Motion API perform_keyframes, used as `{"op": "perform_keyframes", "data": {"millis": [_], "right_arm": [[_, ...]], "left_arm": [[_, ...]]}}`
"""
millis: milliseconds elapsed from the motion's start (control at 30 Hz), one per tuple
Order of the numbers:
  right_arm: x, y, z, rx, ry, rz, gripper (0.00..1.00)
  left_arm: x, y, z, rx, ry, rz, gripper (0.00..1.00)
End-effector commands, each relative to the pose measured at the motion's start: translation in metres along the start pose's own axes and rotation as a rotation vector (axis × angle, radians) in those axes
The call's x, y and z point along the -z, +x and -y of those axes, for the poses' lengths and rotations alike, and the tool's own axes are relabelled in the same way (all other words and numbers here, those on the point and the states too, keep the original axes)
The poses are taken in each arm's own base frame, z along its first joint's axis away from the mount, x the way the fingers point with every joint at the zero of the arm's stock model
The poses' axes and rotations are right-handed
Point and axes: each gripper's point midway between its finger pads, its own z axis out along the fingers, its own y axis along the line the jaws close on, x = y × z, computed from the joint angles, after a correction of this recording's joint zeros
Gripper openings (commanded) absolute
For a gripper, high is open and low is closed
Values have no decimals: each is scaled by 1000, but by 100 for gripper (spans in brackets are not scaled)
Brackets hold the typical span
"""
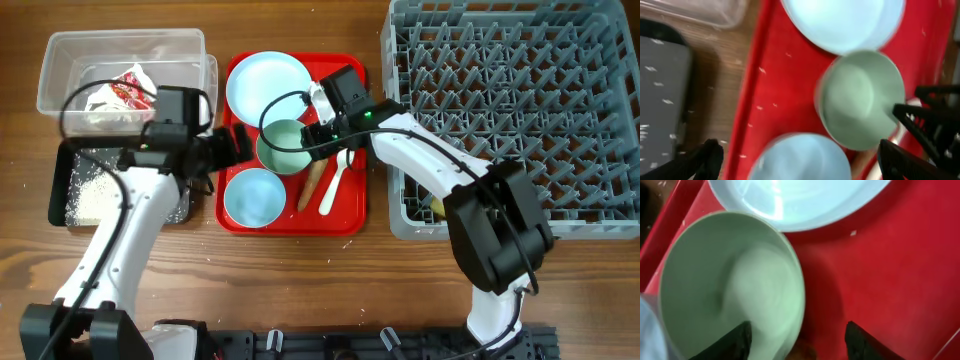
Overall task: Sort waste into correct bins and load items into the dishwasher rack
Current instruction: 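Grasp the green bowl with the right gripper and carry it to the rack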
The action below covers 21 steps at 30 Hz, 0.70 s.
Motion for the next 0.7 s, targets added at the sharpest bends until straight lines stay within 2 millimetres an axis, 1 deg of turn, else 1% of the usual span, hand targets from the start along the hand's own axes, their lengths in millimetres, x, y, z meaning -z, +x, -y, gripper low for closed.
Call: {"op": "perform_keyframes", "data": {"millis": [0,33,67,100,133,167,200,233,300,400,467,533,567,600,667], "right_arm": [[-17,5,11,63,43,-7,52],[-20,5,12,74,43,-3,50],[-23,5,13,74,44,-3,44],[-23,5,13,74,43,-3,41],[-24,6,13,74,43,-5,39],[-24,5,13,74,43,-3,36],[-24,5,13,75,44,-3,20],[-24,5,13,74,44,-3,12],[-24,6,13,75,46,-4,4],[-23,6,15,73,52,-8,4],[-17,1,15,69,53,-4,4],[4,-21,13,54,56,27,4],[34,-46,7,49,56,77,4],[47,-55,5,53,63,98,4],[85,-82,5,56,115,170,4]], "left_arm": [[16,-32,-36,138,-55,103,100],[18,-35,-47,166,-69,113,100],[19,-38,-56,189,-80,120,100],[20,-38,-62,204,-89,120,100],[21,-37,-67,215,-97,113,100],[21,-35,-68,219,-101,106,100],[21,-35,-68,219,-101,105,100],[21,-35,-68,219,-101,105,100],[21,-35,-68,219,-101,105,100],[21,-35,-68,219,-101,105,100],[21,-35,-68,219,-101,105,100],[21,-35,-68,219,-101,105,100],[21,-35,-68,219,-101,105,100],[21,-35,-68,219,-101,105,100],[21,-35,-68,219,-101,105,100]]}}
